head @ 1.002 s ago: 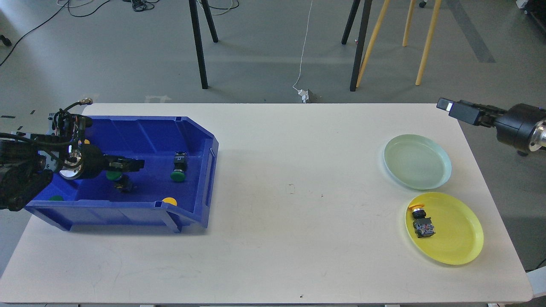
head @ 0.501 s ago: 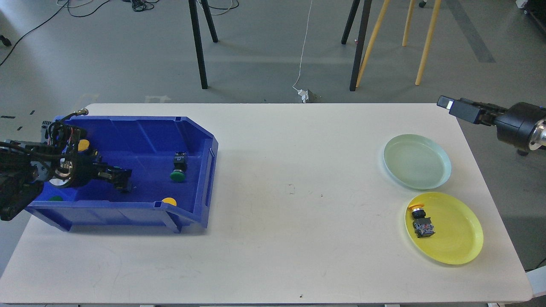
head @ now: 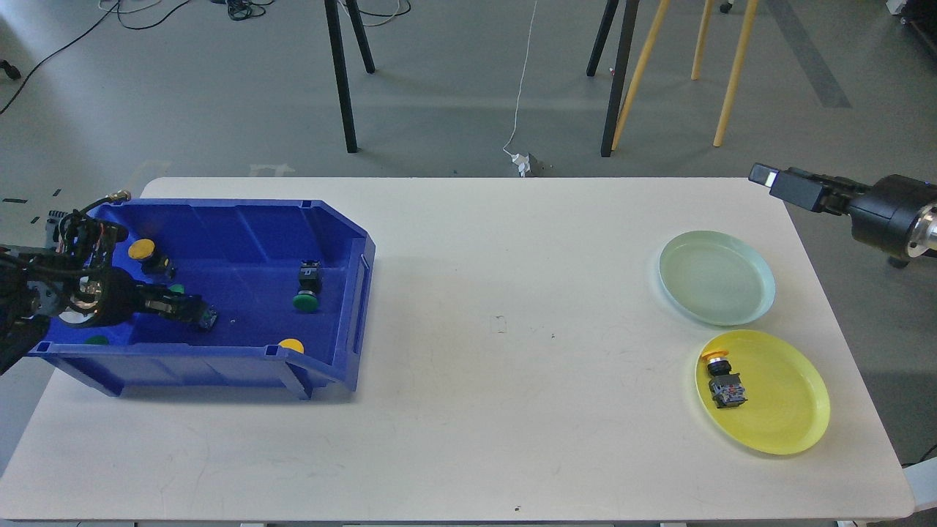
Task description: Pass button and place on color plate
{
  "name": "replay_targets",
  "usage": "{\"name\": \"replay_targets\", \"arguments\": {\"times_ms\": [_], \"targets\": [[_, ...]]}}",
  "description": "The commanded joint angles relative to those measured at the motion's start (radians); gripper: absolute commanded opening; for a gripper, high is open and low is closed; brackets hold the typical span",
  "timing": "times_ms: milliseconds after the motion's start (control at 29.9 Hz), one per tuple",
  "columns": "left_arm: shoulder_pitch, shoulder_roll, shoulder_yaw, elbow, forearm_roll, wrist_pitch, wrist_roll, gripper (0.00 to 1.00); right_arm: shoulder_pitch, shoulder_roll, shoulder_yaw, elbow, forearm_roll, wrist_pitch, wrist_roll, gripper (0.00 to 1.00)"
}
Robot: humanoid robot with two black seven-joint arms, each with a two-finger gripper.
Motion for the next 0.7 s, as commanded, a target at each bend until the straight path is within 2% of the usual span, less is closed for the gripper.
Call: {"name": "replay_targets", "arguments": {"times_ms": [0,100,200,334,468,568,668], "targets": [[-0.004,0.003,-0.001,-0.002,-0.001,-0.002,0.0,0.41,0.0,0.002,0.0,-0.001,-0.002,0.0,0.0,0.74],[-0.012,0.015,-0.009,-0.024,-0.006,-0.01,0.0,0.4,0.003,0.002,0.0,0.0,0.0,0.0,0.0,0.74],[-0.039,0.055,-0.015,-0.102,-0.013,-0.03,0.0,0.4,0.005,0.004,0.0,-0.001,0.0,0.0,0.0,0.74],[-0.116,0.139,-0.021,-0.284,-0.013,-0.095,0.0,0.4,0.006,0.019,0.0,0.0,0.0,0.002,0.0,0.74],[-0.156,0.236,-0.031,-0.471,-0.015,-0.123,0.0,0.39,0.018,0.038,-0.002,0.0,0.0,0.005,0.0,0.74],[-0.176,0.331,-0.083,-0.611,-0.013,-0.166,0.0,0.4,0.018,0.045,-0.002,0.0,0.0,0.003,0.0,0.74],[-0.193,0.396,-0.156,-0.695,-0.013,-0.211,0.0,0.4,0.021,0.064,0.001,0.004,0.001,0.0,0.0,0.74]]}}
